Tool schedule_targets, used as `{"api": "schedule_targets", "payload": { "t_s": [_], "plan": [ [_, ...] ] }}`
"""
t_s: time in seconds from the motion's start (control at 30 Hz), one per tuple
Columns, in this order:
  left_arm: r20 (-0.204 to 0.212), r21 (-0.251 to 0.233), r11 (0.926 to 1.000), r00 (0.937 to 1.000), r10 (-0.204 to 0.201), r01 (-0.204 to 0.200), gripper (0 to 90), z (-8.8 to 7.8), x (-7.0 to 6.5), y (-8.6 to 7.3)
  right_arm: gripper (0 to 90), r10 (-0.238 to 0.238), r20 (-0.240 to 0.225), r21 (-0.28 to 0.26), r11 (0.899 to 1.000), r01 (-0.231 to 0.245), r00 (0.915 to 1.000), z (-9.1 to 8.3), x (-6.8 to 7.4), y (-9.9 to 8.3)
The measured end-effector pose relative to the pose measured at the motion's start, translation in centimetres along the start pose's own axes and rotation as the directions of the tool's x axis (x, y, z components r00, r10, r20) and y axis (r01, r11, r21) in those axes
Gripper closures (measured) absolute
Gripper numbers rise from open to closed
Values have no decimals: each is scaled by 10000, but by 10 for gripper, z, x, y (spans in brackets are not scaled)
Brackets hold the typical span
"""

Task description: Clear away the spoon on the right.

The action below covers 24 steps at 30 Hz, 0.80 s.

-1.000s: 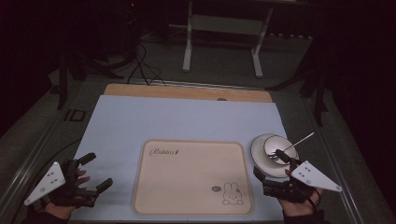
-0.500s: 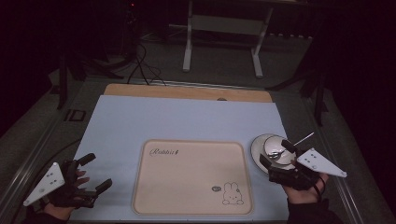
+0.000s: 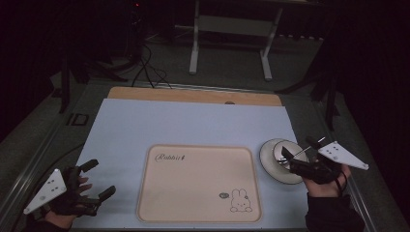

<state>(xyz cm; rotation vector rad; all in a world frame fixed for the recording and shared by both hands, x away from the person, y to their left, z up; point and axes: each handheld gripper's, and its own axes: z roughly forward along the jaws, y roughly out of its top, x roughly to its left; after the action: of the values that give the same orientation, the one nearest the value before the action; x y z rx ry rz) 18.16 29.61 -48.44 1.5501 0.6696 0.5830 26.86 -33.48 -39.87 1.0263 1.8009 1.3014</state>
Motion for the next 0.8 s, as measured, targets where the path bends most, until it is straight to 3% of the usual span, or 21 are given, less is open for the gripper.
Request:
{"api": "schedule_targets", "payload": {
  "t_s": [0.07,0.3,0.4,0.43,0.7,0.8],
  "plan": [
    [3,14,10000,10000,6,-6,0,0,0,0,93,45,7,25,10000,-45,10000,1,-3,0],
    [-11,12,10000,10000,9,-9,0,1,0,0,105,378,797,265,9988,-400,9961,6,-36,-3],
    [-15,6,10000,10000,16,-16,0,1,0,0,106,513,991,363,9978,-552,9938,9,-43,-4],
    [-17,6,10000,10000,10,-10,0,1,0,0,106,643,1147,489,9963,-703,9913,12,-51,-7],
    [-23,6,10000,10000,-7,7,0,1,0,0,128,1105,1606,845,9885,-1252,9808,20,-70,-21],
    [-15,19,10000,10000,6,-6,0,1,0,-1,136,1350,1950,1056,9818,-1576,9715,23,-79,-31]
  ]
}}
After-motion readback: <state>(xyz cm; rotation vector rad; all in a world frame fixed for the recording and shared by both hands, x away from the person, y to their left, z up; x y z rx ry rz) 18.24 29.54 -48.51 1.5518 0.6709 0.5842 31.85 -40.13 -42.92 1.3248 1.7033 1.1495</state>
